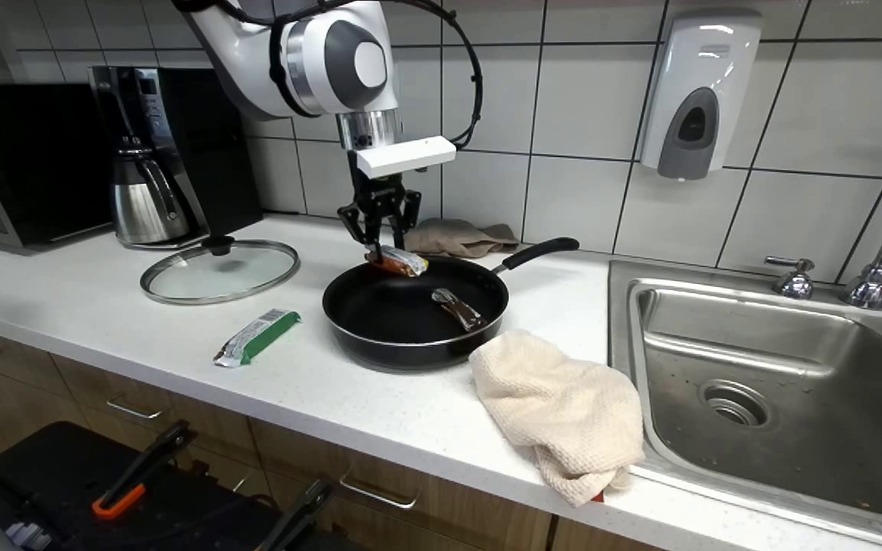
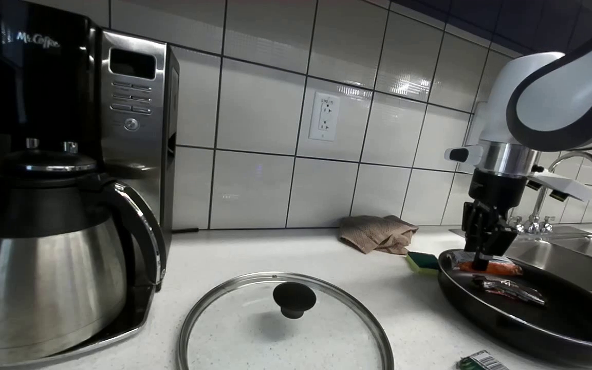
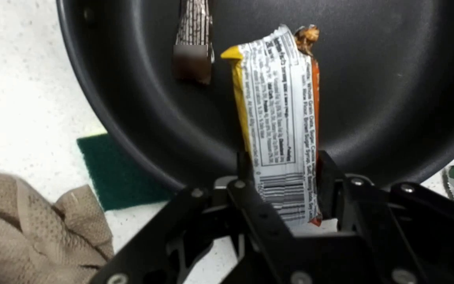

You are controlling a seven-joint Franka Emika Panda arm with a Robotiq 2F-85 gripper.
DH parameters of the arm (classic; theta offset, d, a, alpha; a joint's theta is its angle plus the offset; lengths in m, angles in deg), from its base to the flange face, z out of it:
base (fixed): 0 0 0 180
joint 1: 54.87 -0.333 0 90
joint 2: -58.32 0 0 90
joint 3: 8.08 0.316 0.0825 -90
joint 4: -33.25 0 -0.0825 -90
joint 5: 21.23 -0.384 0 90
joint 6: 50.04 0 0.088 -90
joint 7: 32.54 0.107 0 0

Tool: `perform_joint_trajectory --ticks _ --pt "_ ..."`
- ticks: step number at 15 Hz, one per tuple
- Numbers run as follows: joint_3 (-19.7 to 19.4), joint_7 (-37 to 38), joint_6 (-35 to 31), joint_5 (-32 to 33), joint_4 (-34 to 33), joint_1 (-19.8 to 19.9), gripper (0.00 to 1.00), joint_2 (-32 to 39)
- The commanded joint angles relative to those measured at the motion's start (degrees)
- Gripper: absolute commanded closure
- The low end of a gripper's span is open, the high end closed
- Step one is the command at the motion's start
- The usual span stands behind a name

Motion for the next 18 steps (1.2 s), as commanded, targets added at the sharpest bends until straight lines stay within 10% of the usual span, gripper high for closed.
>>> perform_joint_trajectory --ticks 1,8,10,18 --pt "-0.5 3.9 -1.2 -0.2 1.8 1.6 0.83 -1.0" --pt "-1.8 9.3 -1.5 0.4 0.7 2.7 0.83 1.6" --pt "-1.5 9.7 -1.3 -0.2 0.3 2.9 0.33 2.3" --pt "-0.9 8.6 0.0 2.2 0.9 2.1 0.00 0.2"
